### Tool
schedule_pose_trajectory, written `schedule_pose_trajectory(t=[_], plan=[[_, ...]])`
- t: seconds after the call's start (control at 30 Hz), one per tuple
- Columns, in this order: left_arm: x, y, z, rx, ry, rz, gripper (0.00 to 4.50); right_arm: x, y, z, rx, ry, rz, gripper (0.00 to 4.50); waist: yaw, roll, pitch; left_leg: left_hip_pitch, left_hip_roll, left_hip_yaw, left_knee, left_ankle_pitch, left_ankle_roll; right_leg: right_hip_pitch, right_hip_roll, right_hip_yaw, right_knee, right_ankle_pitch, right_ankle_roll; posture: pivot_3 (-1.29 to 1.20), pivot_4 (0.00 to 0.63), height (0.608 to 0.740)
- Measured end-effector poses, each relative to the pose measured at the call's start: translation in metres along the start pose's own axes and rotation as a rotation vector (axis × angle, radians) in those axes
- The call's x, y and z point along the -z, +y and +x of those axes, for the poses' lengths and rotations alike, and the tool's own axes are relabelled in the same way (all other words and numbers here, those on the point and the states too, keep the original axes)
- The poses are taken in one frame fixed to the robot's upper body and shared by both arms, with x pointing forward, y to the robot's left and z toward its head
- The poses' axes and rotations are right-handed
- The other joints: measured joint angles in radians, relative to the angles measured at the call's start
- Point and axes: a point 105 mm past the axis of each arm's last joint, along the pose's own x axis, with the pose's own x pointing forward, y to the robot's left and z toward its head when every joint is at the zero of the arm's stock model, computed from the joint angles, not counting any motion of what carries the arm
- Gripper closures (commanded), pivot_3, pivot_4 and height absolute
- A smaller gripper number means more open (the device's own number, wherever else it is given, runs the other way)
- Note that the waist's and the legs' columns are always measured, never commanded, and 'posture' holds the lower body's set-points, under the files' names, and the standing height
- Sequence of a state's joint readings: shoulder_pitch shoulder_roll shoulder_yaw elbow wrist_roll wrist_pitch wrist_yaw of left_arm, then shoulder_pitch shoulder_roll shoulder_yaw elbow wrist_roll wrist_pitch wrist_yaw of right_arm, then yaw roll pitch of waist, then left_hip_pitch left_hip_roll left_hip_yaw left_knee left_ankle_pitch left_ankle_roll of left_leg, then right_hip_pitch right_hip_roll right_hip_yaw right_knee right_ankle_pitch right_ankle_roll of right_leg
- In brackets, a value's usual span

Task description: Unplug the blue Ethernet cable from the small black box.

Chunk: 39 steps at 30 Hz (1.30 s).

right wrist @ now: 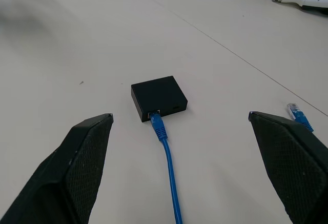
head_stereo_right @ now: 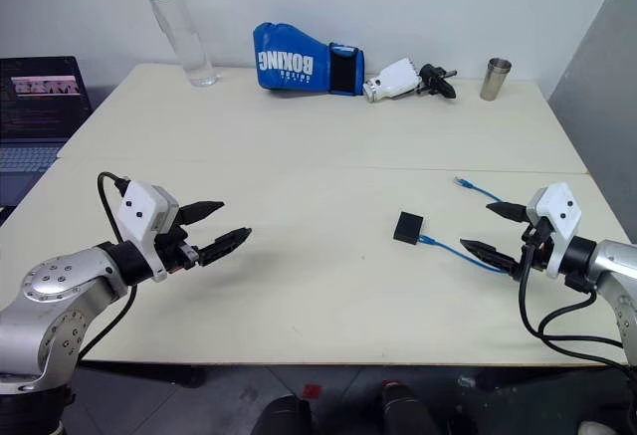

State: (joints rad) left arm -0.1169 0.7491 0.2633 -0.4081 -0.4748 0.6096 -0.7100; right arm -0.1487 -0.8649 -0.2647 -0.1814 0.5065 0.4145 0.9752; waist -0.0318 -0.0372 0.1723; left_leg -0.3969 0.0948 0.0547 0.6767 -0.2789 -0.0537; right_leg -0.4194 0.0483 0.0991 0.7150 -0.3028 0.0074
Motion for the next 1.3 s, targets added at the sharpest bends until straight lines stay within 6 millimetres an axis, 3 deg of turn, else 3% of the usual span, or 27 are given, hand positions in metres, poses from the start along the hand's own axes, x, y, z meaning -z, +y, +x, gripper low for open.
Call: schedule_pose_trajectory(t=[0.33,0.63,1.07,1.2,1.3], plan=[[0.0,-0.008,-0.001,0.041,0.012,0.0,0.65,0.001,0.0,0.0,-0.004,0.006,0.009,0.0,0.0,0.0,0.0,0.0,0.0,0.0,0.0,0.0,0.0,0.0,0.0,0.0,0.0,0.0,0.0,0.0,0.15,0.74],[-0.012,-0.014,0.001,0.082,-0.02,0.006,0.65,0.001,0.001,0.0,-0.005,0.008,0.008,0.0,0.0,0.0,0.0,0.0,0.0,0.0,0.0,0.0,0.0,0.0,0.0,0.0,0.0,0.0,0.0,0.0,0.15,0.74],[-0.014,-0.037,0.005,0.241,-0.026,0.05,0.65,-0.001,0.003,0.001,-0.017,0.013,-0.009,0.0,0.0,0.0,0.0,0.0,0.0,0.0,0.0,0.0,0.0,0.0,0.0,0.0,0.0,0.0,0.0,0.0,0.15,0.74],[-0.014,-0.044,0.007,0.285,-0.028,0.046,0.65,0.004,0.006,0.007,-0.042,0.04,0.001,0.0,0.0,0.0,0.0,0.0,0.0,0.0,0.0,0.0,0.0,0.0,0.0,0.0,0.0,0.0,0.0,0.0,0.15,0.74],[-0.019,-0.057,0.017,0.355,-0.039,0.064,0.65,0.01,0.006,0.025,-0.072,0.077,0.025,0.0,-0.001,0.0,0.0,0.001,0.0,0.0,0.001,0.0,0.0,0.001,0.0,0.0,0.0,0.0,0.0,0.0,0.15,0.74]])
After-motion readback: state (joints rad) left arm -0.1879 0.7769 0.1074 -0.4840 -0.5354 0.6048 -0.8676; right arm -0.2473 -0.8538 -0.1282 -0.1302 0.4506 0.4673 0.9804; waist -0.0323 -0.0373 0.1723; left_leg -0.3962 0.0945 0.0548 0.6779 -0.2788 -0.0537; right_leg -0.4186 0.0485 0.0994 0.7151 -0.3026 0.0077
